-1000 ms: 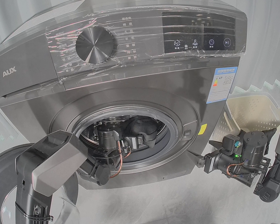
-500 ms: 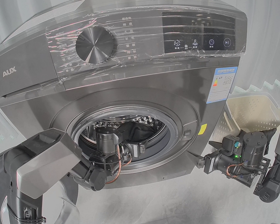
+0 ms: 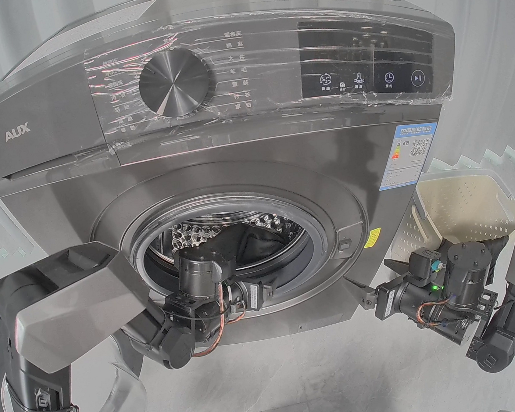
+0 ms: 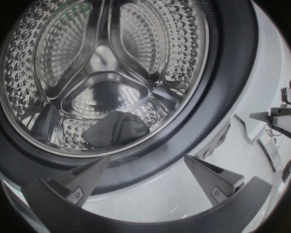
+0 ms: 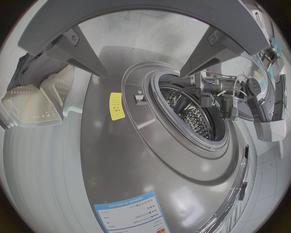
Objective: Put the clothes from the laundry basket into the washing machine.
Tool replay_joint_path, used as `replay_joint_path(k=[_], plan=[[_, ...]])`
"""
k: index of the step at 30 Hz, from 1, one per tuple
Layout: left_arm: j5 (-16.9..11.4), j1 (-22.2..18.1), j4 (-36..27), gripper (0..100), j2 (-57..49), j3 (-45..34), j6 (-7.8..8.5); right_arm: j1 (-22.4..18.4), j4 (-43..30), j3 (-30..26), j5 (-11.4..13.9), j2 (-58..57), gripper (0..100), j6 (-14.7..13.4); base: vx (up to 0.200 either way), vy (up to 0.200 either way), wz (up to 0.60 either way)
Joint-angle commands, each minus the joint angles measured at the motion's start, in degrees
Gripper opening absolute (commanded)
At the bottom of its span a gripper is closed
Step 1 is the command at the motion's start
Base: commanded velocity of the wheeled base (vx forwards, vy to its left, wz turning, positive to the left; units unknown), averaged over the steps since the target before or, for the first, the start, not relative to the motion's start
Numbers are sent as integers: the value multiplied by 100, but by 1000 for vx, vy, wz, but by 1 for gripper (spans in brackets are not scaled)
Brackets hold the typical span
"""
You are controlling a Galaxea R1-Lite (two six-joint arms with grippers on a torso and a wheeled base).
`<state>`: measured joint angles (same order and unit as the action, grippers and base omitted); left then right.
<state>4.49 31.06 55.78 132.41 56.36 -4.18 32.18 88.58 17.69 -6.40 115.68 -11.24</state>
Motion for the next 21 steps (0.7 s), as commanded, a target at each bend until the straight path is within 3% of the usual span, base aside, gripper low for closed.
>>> replay_joint_path(k=[1,6,10,14,21], plan=[[35,322,73,100,-568,-696,-65,16,2,-11,-2,-10,100,8,0,0,0],[281,585,477,100,-1060,-1452,-136,16,2,-187,-46,-98,100,131,0,0,0],[334,831,925,100,-1789,-2146,-496,-28,-7,-468,-63,-397,100,605,0,0,0],[360,998,969,100,-2730,-2753,-786,-10,-7,-512,-116,-660,100,658,0,0,0],[457,972,952,100,-4110,-3843,-856,-28,-16,-916,-415,-1117,100,676,0,0,0]])
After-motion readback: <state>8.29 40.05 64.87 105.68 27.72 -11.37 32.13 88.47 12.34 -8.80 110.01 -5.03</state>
